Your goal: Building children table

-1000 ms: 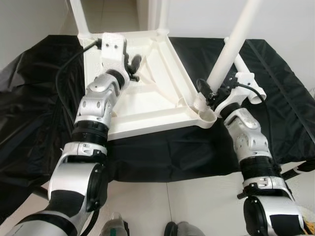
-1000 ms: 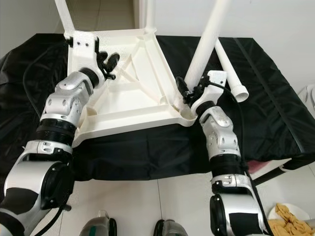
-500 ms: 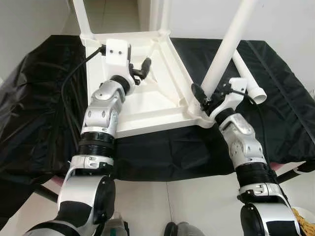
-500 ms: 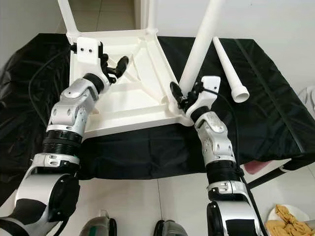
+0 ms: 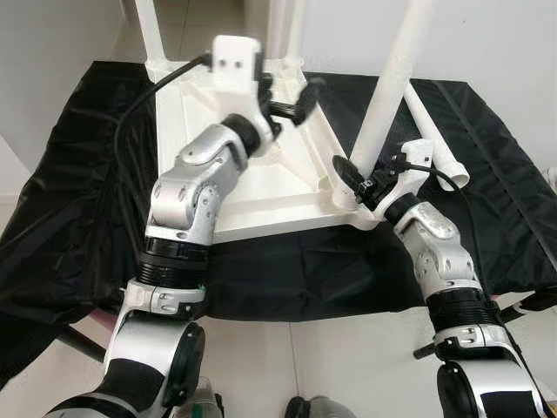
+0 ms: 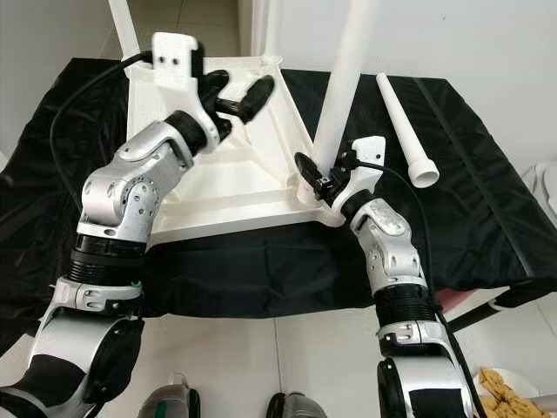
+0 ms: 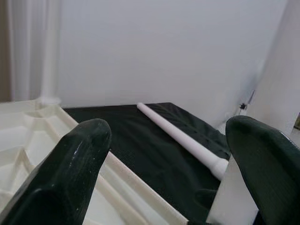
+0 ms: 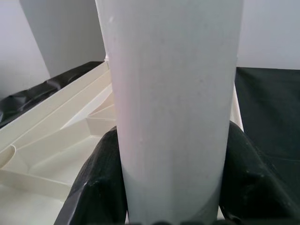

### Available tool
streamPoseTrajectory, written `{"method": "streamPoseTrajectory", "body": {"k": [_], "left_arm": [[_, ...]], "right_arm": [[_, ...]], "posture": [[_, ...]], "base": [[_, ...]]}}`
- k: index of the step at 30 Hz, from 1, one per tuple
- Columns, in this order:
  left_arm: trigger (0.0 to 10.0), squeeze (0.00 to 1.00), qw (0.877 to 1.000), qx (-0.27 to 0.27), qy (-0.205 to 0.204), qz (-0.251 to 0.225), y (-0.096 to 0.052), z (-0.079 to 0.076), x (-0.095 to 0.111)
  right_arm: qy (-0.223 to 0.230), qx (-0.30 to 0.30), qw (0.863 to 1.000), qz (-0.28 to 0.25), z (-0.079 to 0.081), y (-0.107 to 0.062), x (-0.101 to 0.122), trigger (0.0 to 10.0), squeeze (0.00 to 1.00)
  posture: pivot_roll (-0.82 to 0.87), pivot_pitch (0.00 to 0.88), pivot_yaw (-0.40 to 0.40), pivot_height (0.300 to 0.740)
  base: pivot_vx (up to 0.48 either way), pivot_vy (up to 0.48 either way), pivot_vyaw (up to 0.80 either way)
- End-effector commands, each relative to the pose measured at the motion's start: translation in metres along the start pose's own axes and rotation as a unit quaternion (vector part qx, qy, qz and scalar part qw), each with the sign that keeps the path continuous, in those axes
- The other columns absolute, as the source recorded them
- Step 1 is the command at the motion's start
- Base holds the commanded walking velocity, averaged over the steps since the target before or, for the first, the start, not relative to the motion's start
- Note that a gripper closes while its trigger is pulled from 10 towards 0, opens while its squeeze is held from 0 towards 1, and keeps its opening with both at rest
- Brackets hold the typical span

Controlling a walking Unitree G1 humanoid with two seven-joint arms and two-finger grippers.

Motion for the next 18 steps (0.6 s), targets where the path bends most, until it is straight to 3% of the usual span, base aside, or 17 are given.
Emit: {"method": "streamPoseTrajectory", "body": {"k": [1, 5, 18], "left_arm": [[10.0, 0.00, 0.972, -0.229, -0.011, -0.048, -0.006, -0.032, 0.010], [10.0, 0.00, 0.961, -0.273, -0.009, -0.040, -0.006, -0.039, 0.017], [10.0, 0.00, 0.951, -0.306, 0.013, -0.048, 0.000, -0.048, 0.030]], "right_arm": [[-0.010, 0.010, 1.000, 0.006, 0.001, -0.002, 0.001, 10.0, 0.00], [-0.028, 0.040, 0.999, 0.023, 0.006, 0.001, 0.001, 10.0, 0.00], [-0.055, 0.083, 0.994, 0.037, 0.015, 0.007, 0.008, 10.0, 0.00]], "posture": [[0.09, 0.015, -0.084, 0.740], [0.08, 0.017, -0.078, 0.740], [0.06, 0.010, -0.065, 0.740]], "base": [[0.000, 0.000, 0.00], [0.000, 0.000, 0.00], [0.000, 0.000, 0.00]]}}
Point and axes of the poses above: a point about 5 cm out from each wrist's last joint towards the gripper, its own y axis pointing out of the wrist towards the gripper, its own x axis along the axis of the wrist's last joint, z = x × y, the point moved 1 cm from there along y, pointing out of the wrist towards the gripper, and after that the axes turned 13 degrees about y, right-handed, at the moved point
